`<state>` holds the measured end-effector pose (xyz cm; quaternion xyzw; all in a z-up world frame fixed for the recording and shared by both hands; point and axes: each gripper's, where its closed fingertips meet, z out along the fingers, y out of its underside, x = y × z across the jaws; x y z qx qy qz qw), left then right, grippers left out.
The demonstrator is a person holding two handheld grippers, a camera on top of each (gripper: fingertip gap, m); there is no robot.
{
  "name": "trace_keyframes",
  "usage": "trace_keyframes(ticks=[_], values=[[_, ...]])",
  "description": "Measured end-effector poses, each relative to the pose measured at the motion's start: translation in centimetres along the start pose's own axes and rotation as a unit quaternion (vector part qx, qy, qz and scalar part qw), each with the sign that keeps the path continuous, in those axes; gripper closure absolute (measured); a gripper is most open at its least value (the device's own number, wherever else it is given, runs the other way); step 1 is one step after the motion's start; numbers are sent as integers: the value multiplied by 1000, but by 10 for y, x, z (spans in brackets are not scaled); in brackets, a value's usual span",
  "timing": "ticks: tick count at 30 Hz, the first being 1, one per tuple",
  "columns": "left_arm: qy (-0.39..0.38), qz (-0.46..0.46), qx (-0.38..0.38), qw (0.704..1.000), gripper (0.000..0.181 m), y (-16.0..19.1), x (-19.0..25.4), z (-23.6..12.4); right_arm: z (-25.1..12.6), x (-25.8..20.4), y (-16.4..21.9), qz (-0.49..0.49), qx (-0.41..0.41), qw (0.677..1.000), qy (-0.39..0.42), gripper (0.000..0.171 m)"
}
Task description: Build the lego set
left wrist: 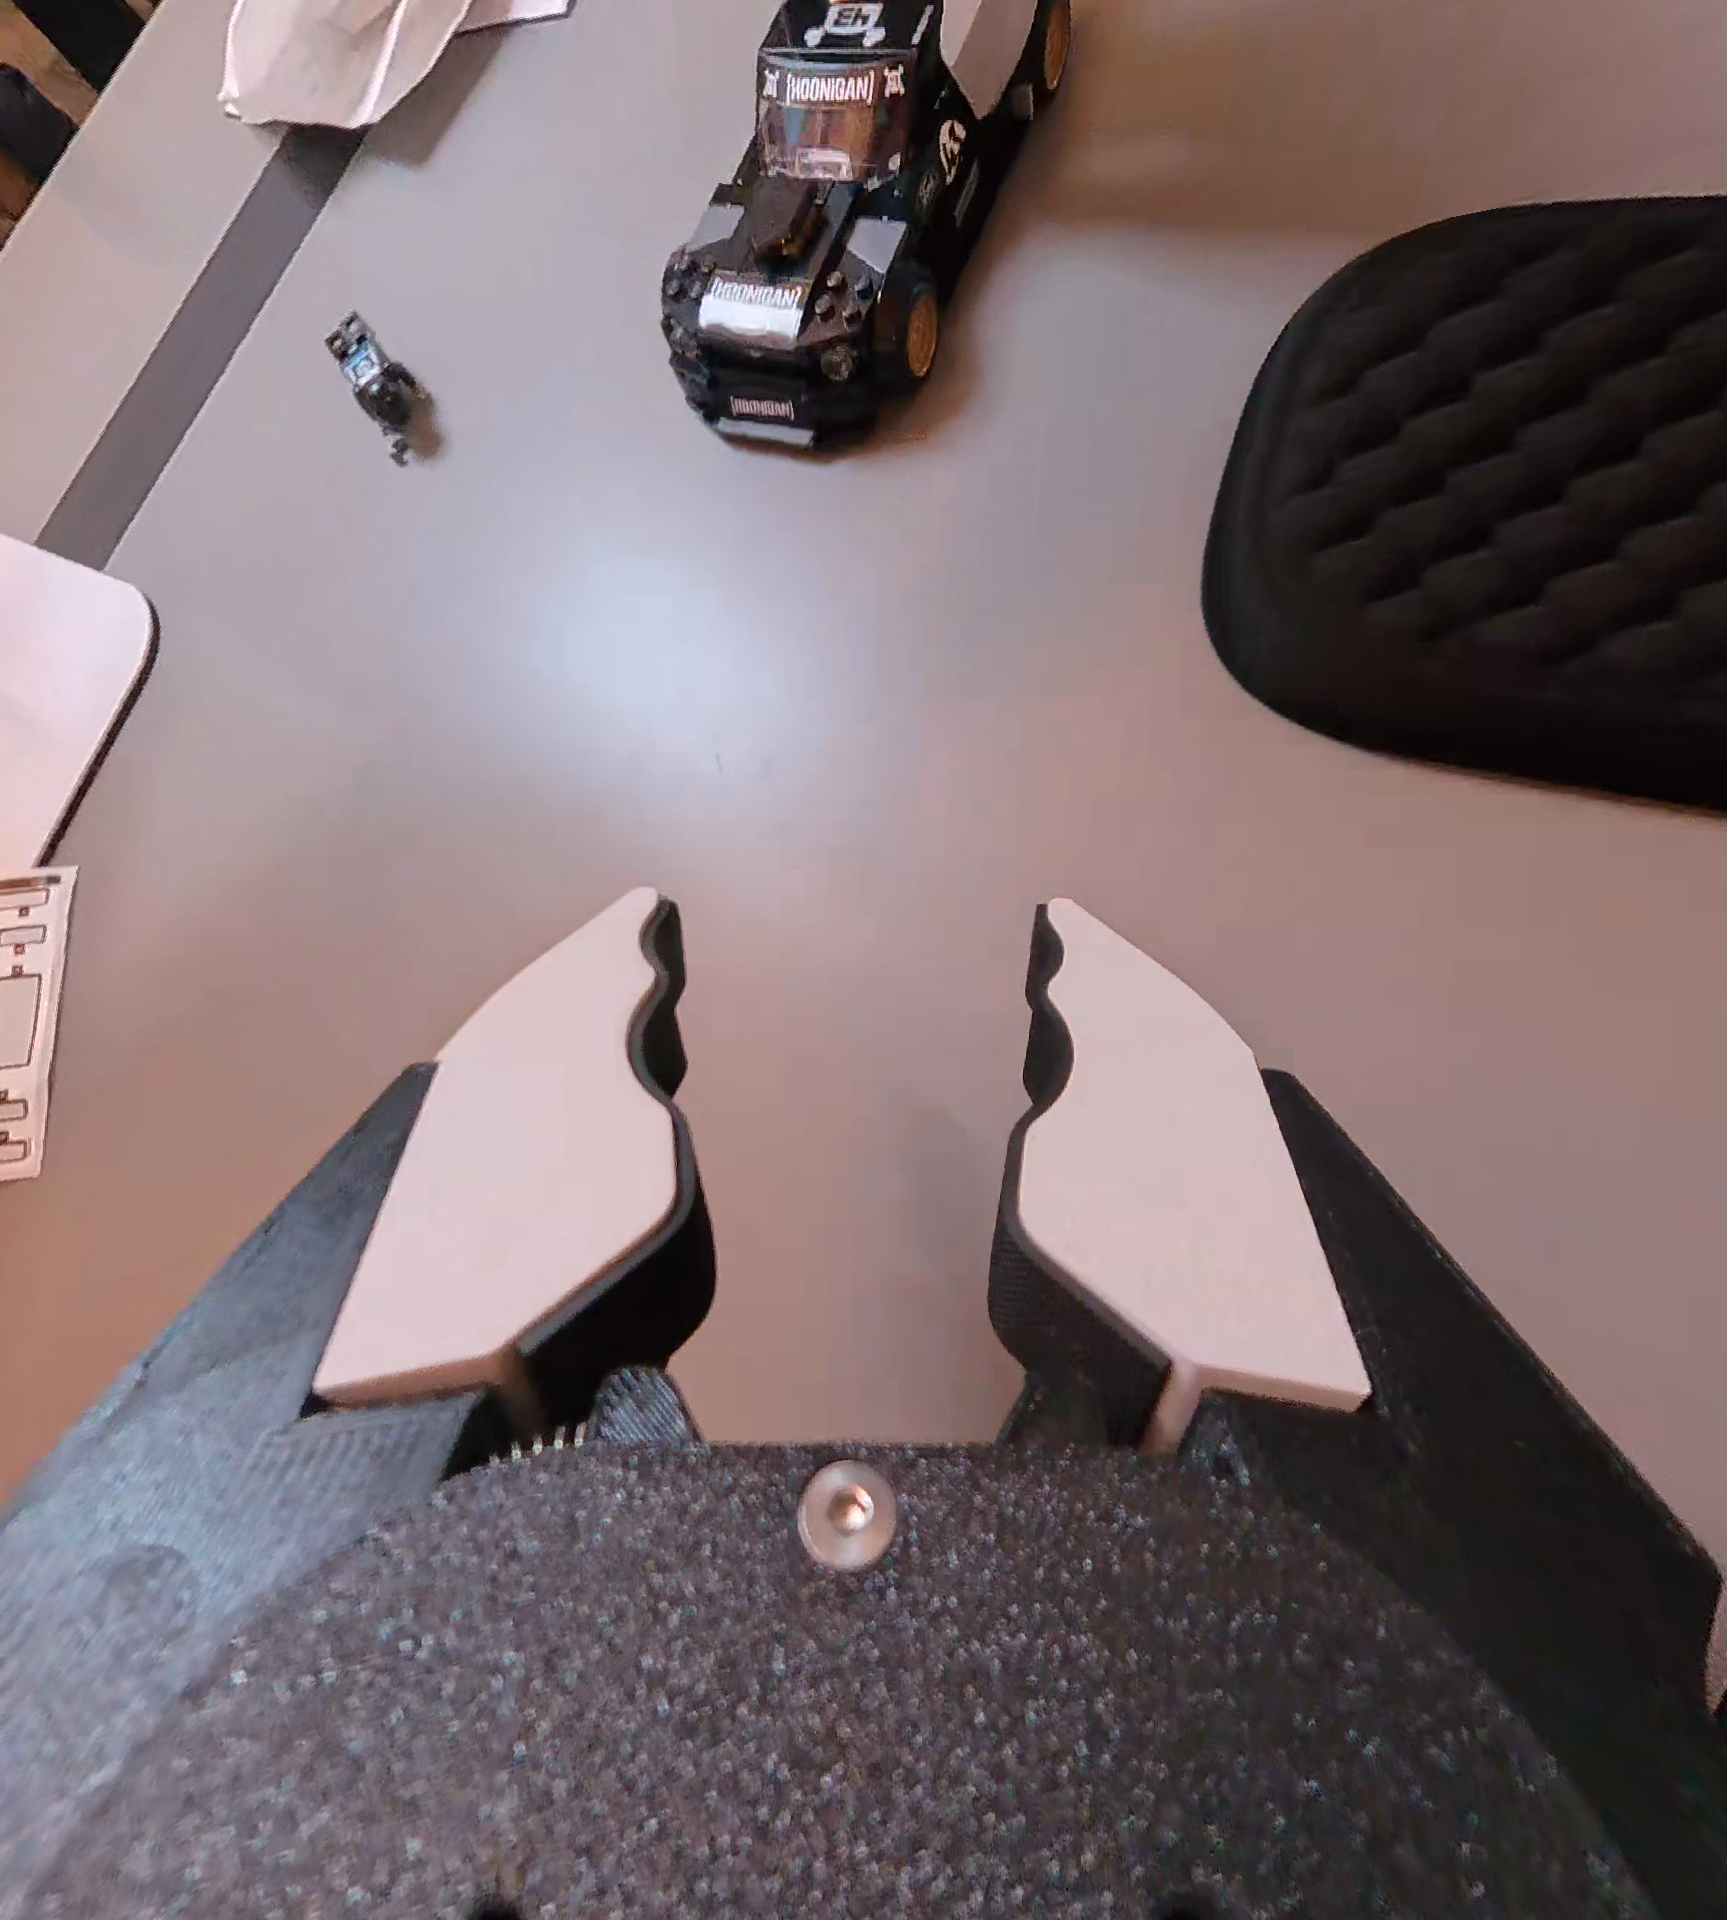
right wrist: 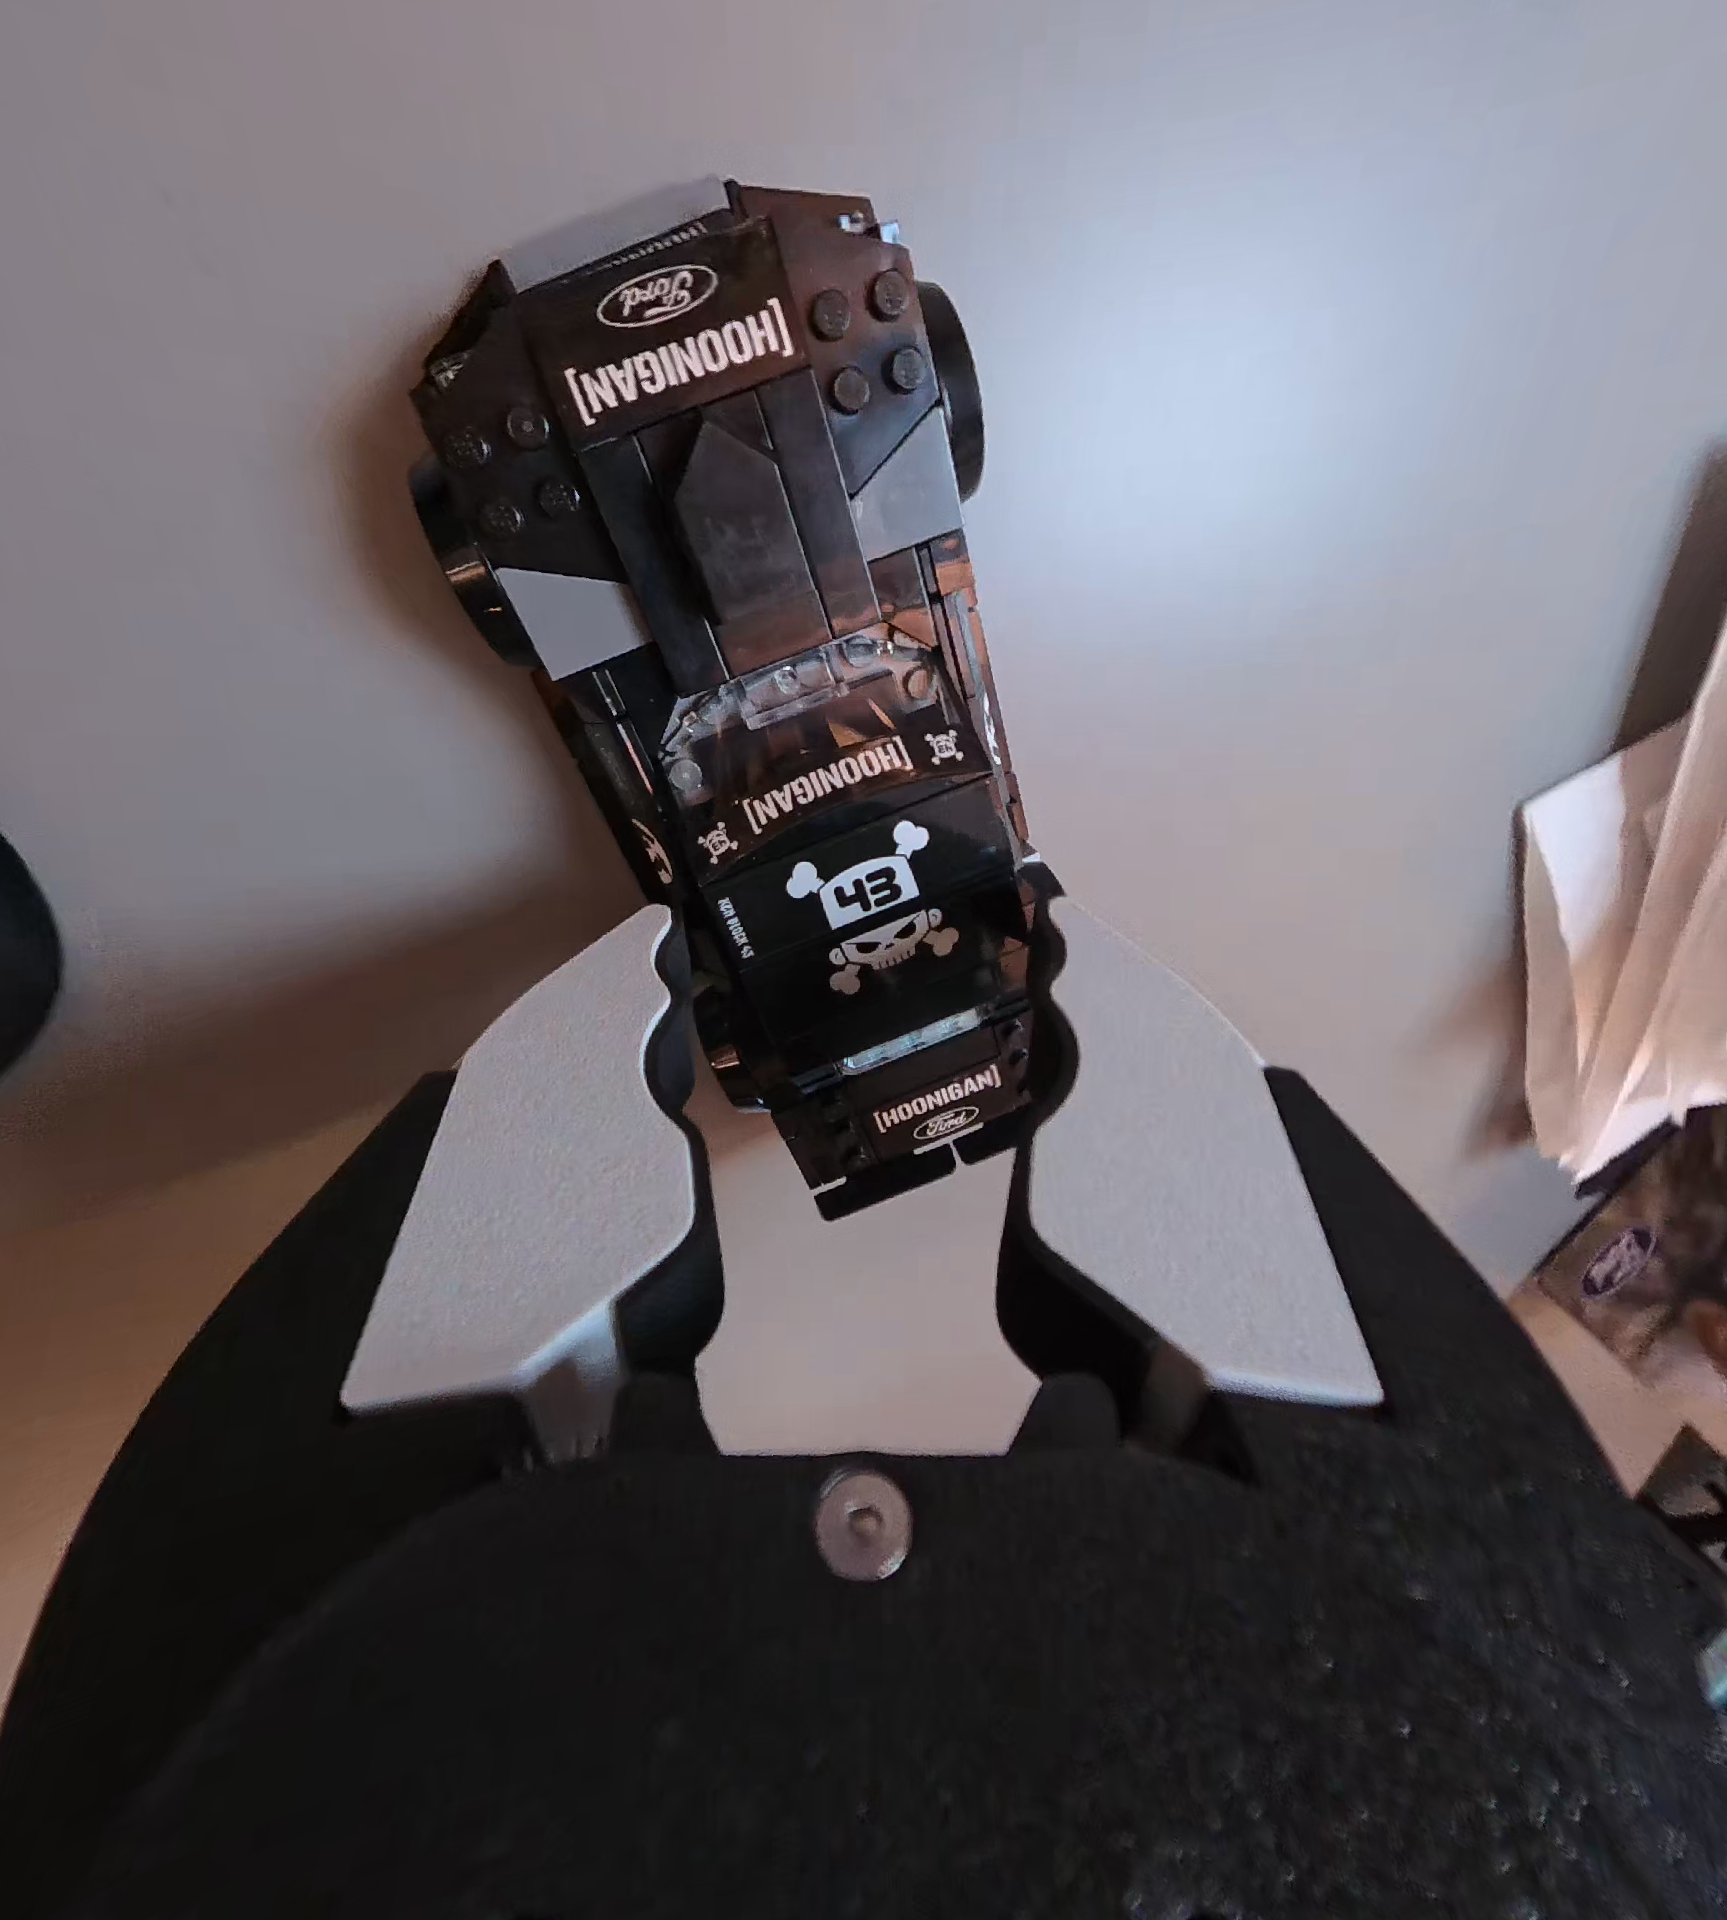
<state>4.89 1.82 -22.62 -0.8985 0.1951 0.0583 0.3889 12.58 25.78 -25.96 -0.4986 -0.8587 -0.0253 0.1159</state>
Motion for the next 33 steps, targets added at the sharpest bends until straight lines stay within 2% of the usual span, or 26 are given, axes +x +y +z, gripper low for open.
trace_keyframes(ticks=[8, 17, 20, 24, 28, 33], values=[[8, 12, 0, 1000, 118, -8, 10, 5, -2, 13, 49, 66, 6, 998, 17, 107], [1, 5, -6, 1000, 118, -4, 7, 3, -2, 24, 102, 80, -44, 995, 30, 106], [-9, -5, -7, 1000, 118, 1, 1, 1, -1, 26, 108, 82, -44, 995, 33, 105], [-19, -26, -9, 999, 117, 13, -6, -4, -1, 21, 85, 68, -30, 997, 24, 106], [-30, -53, -9, 998, 117, 28, -15, -11, -2, 9, 27, 45, 16, 999, 19, 107], [-48, -74, -12, 996, 117, 44, -30, -19, -41, -7, -42, 72, 184, 980, 10, 109]])
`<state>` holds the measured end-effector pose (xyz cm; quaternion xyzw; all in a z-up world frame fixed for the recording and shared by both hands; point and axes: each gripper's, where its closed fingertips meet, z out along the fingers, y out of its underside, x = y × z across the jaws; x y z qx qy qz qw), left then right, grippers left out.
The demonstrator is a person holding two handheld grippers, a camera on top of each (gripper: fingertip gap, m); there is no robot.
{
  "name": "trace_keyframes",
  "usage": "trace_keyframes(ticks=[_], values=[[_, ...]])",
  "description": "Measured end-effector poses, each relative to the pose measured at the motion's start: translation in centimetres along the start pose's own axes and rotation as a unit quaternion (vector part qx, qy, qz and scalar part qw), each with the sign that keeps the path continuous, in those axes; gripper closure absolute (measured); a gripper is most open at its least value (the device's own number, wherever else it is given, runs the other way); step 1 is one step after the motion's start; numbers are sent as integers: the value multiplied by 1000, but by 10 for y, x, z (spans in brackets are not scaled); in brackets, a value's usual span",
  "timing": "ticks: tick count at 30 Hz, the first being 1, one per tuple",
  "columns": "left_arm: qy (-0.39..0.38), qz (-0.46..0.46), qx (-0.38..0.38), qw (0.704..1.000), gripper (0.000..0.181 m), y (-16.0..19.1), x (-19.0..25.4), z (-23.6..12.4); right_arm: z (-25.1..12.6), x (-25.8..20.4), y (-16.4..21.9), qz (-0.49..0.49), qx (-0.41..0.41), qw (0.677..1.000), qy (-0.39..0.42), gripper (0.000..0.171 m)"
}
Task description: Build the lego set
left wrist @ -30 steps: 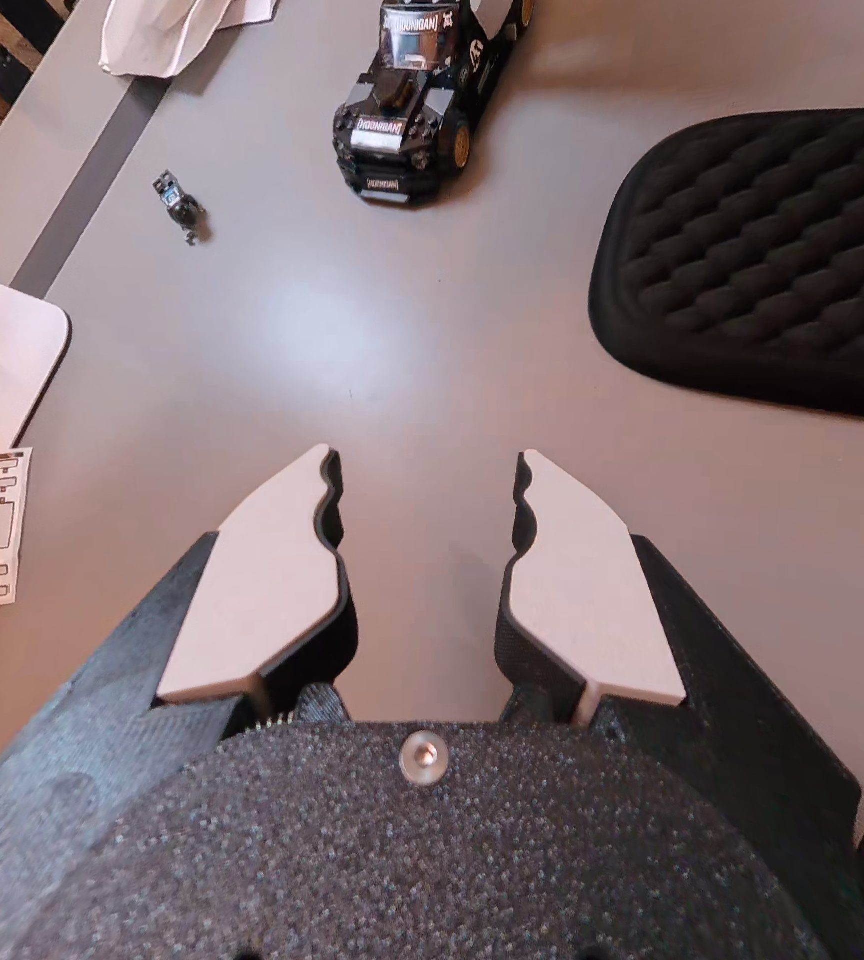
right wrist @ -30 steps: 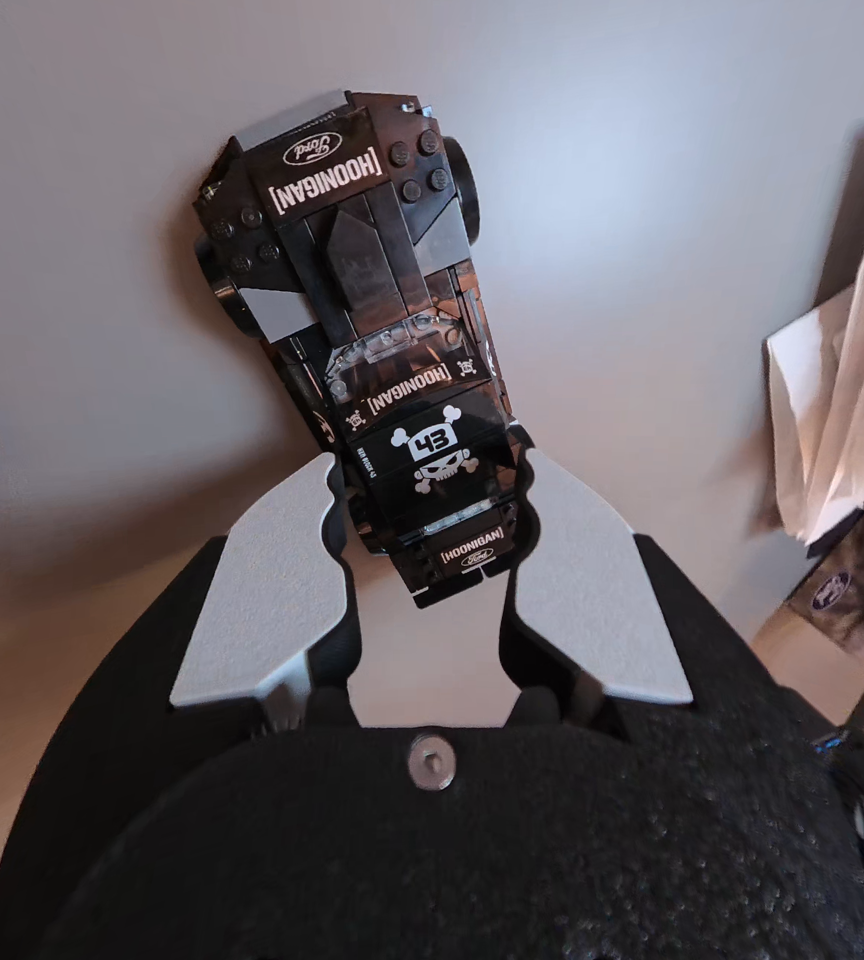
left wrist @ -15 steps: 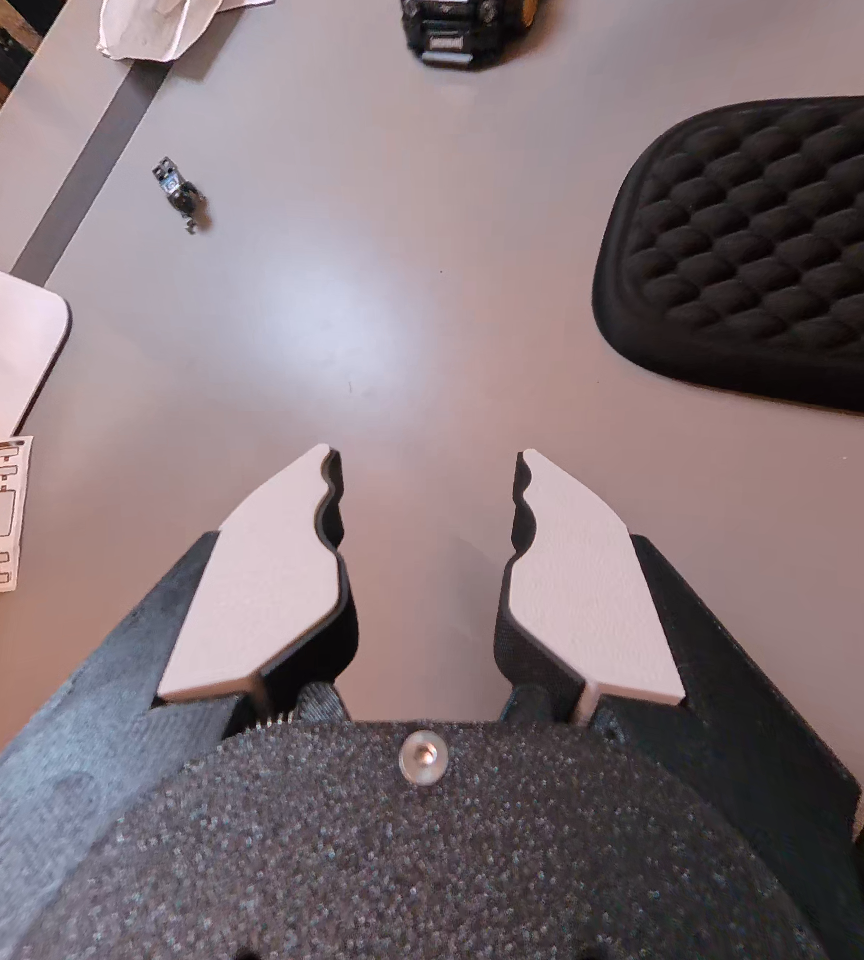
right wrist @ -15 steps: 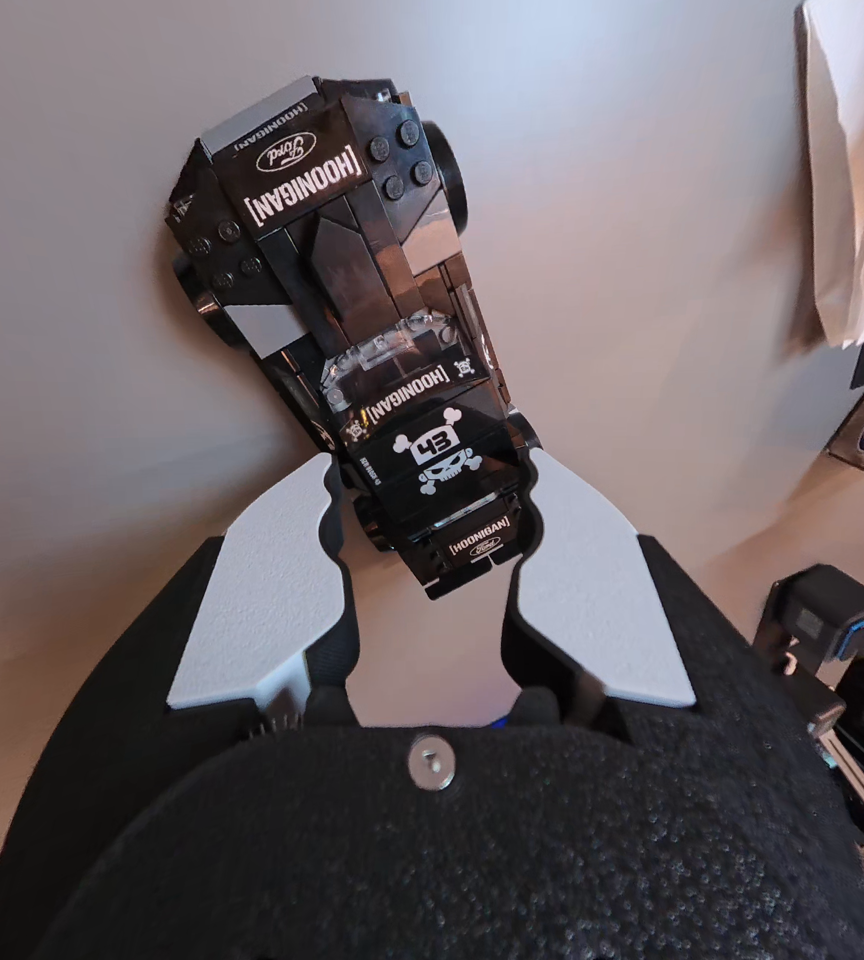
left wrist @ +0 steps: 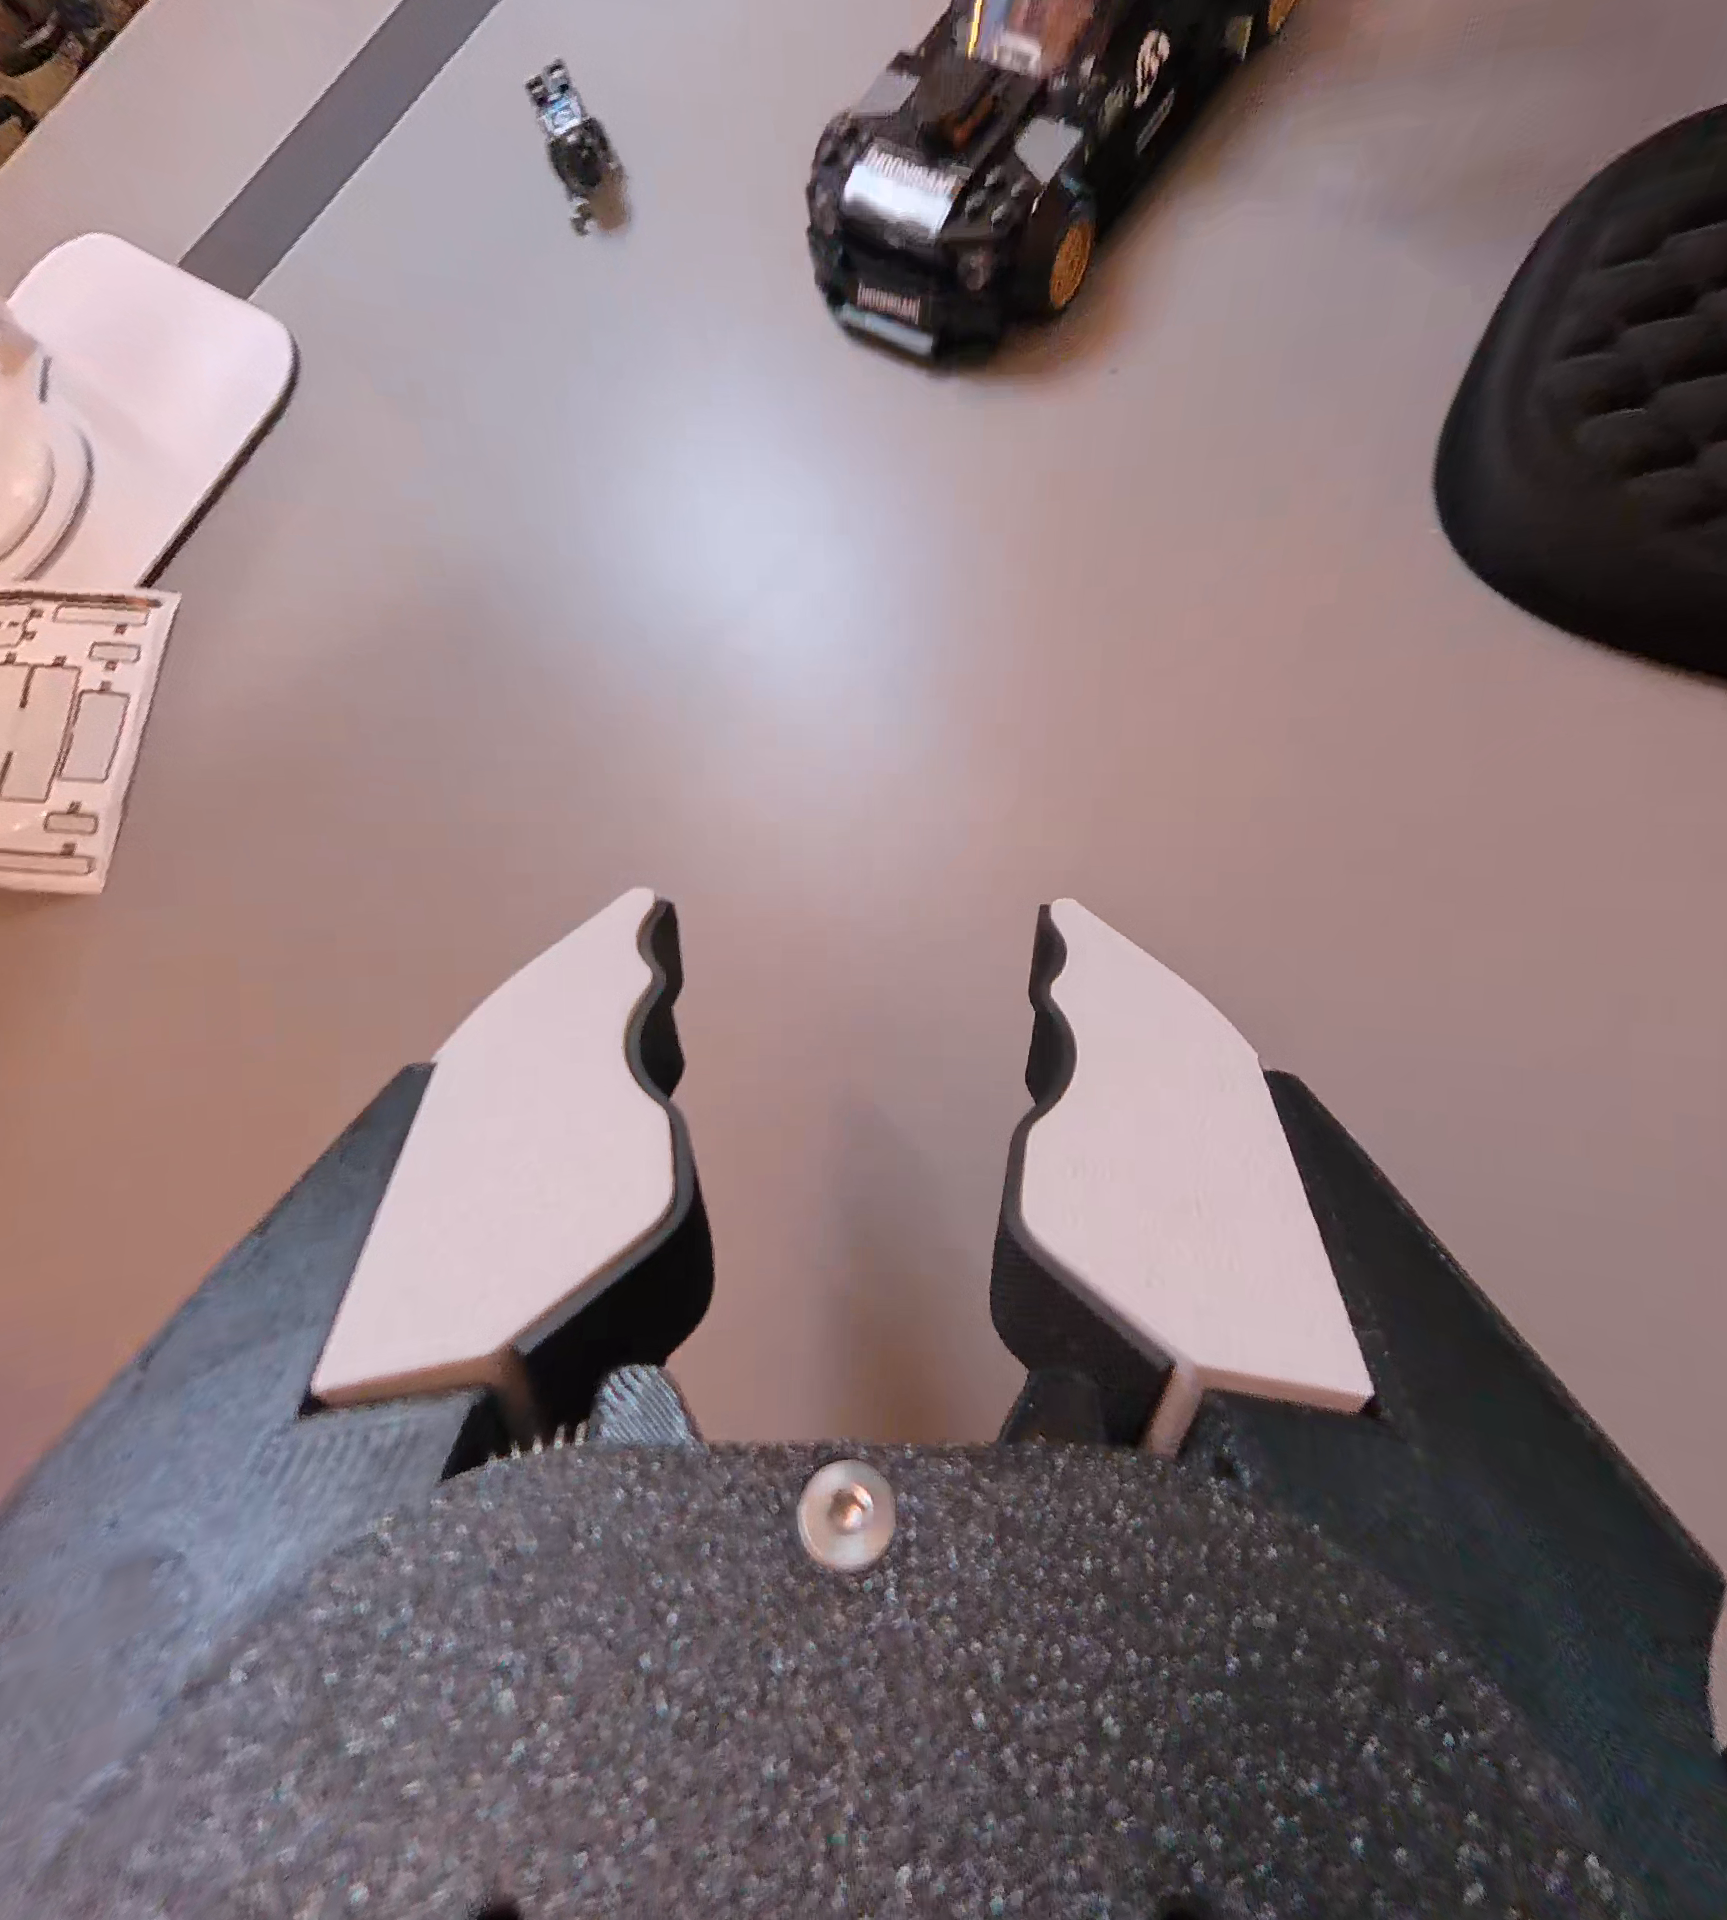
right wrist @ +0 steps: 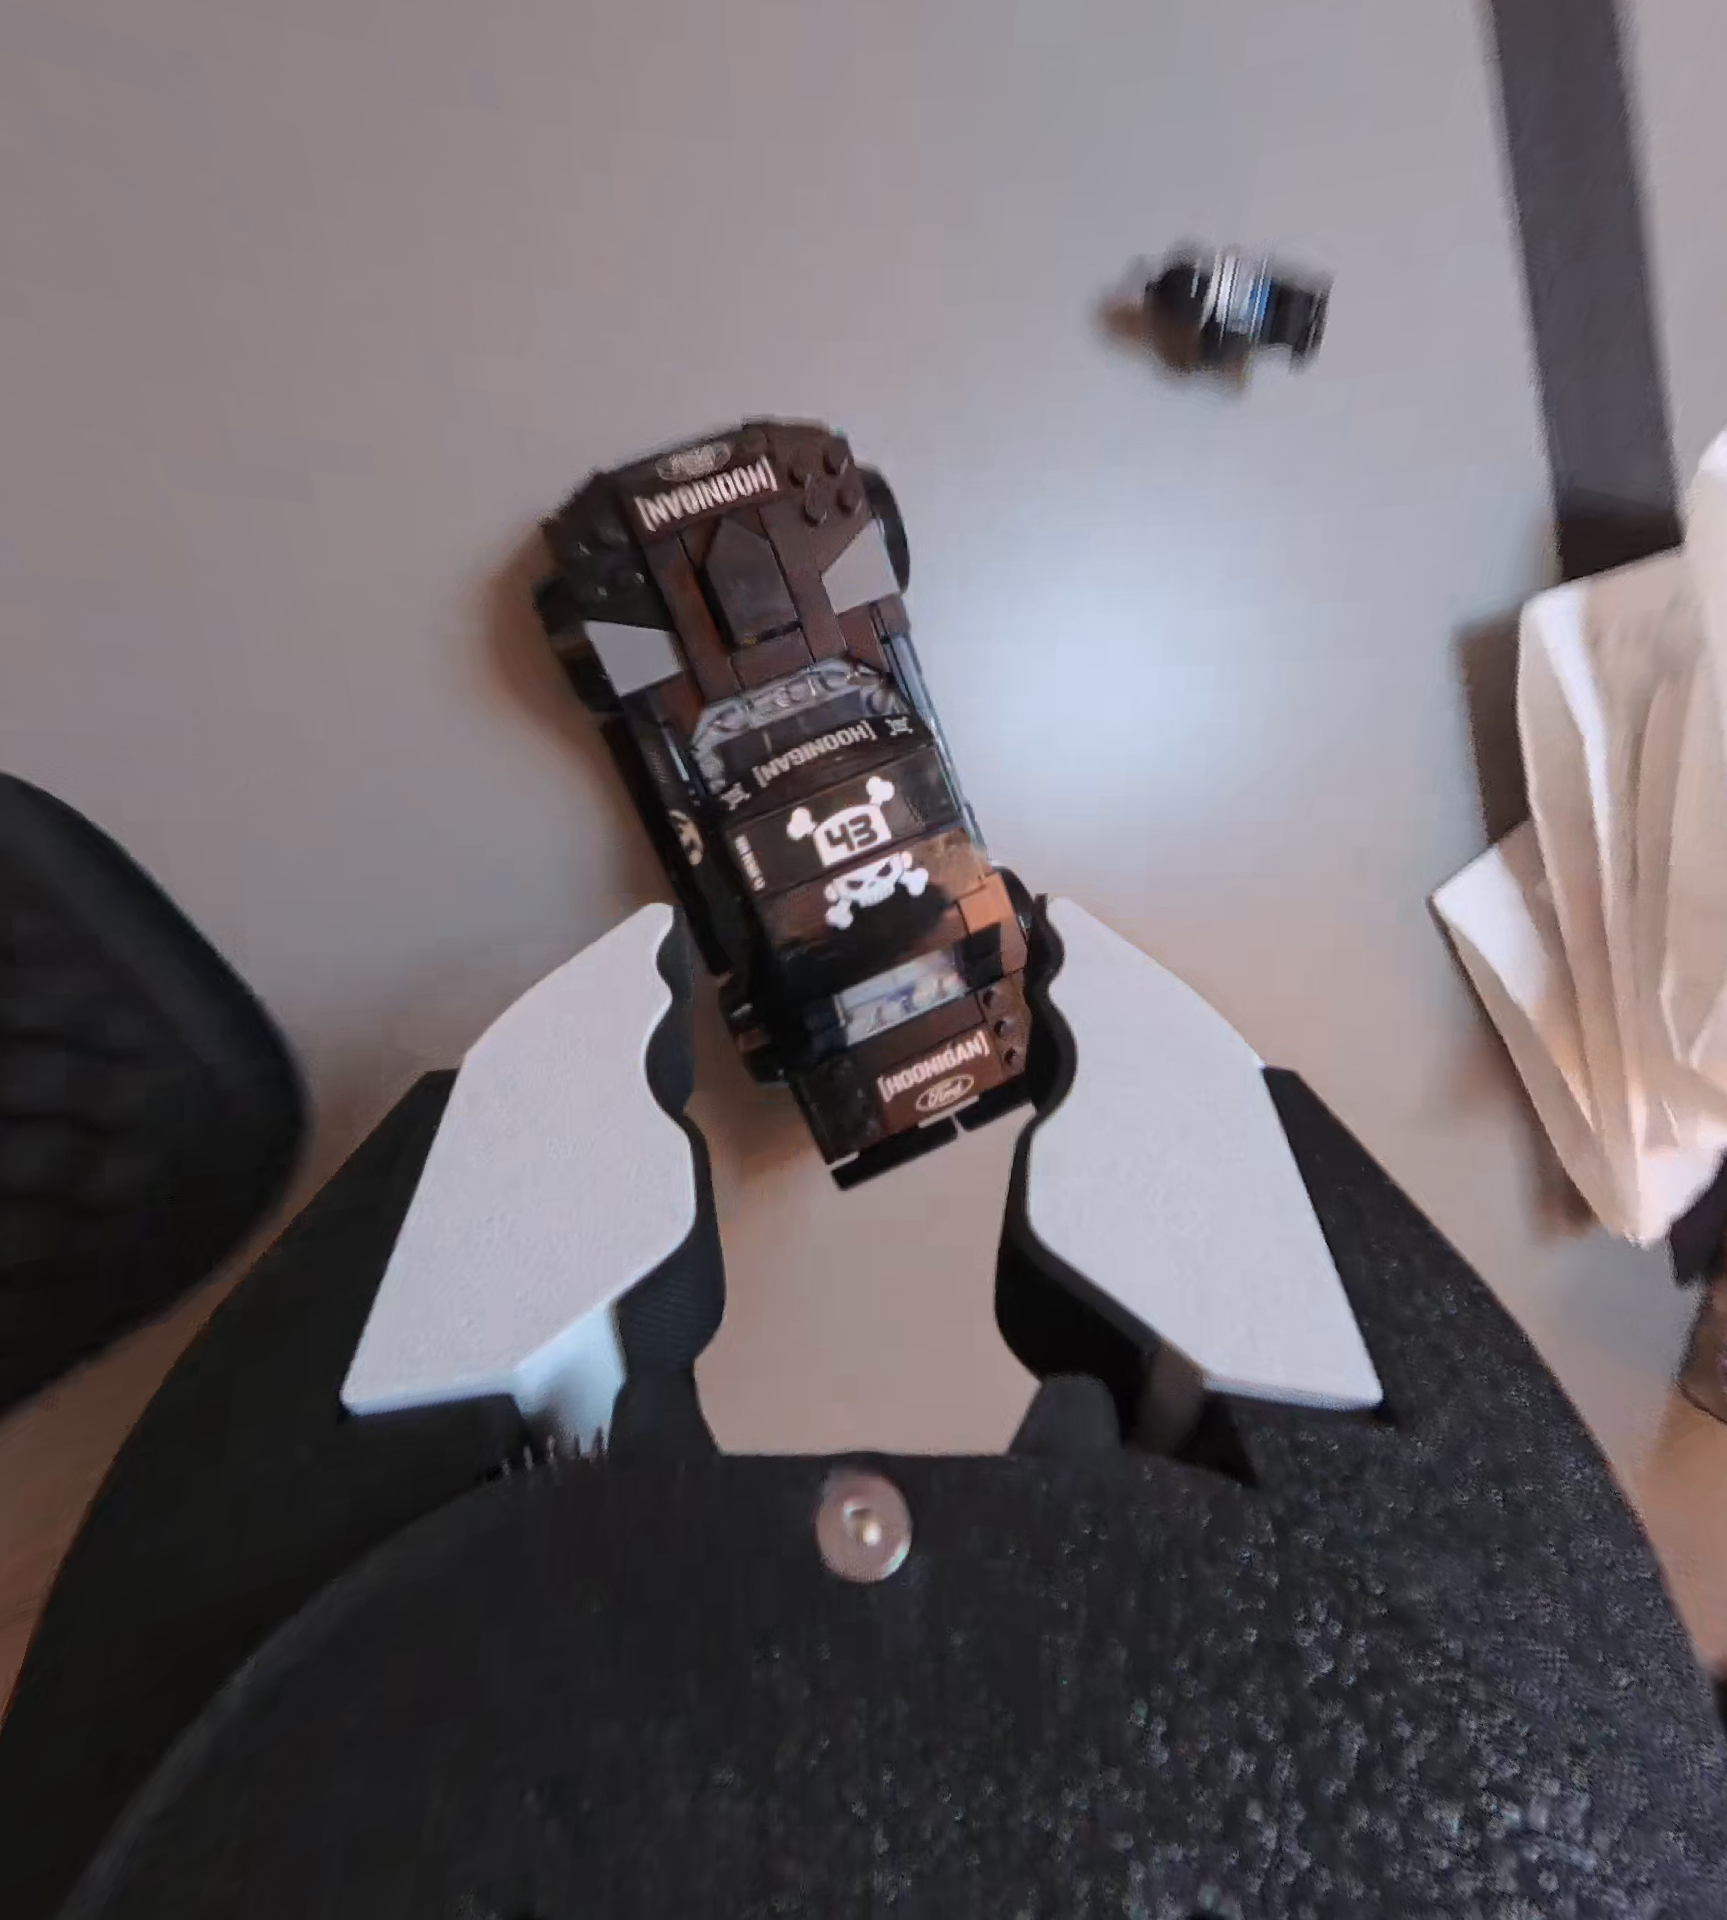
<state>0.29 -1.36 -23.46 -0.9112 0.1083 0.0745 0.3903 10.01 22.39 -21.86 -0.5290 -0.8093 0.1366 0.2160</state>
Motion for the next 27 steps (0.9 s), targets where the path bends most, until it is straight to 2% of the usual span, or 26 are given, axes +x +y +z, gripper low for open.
trace_keyframes(ticks=[5, 8, 16, 19, 23, 27], values=[[-25, -26, 0, 999, 115, 15, -18, -11, -38, -46, -48, 73, 203, 976, -18, 110], [-48, -52, 0, 997, 116, 29, -32, -24, -52, -77, -64, 134, 284, 949, -22, 111], [-85, -89, 7, 992, 115, 51, -55, -51, -54, -133, -82, 284, 345, 893, 49, 117], [-88, -90, 9, 992, 114, 52, -56, -53, -47, -147, -82, 293, 327, 893, 102, 117], [-90, -92, 13, 992, 114, 52, -55, -57, -35, -177, -95, 307, 339, 884, 99, 123], [-94, -94, 13, 991, 115, 54, -55, -59, -17, -191, -109, 290, 339, 889, 108, 134]])
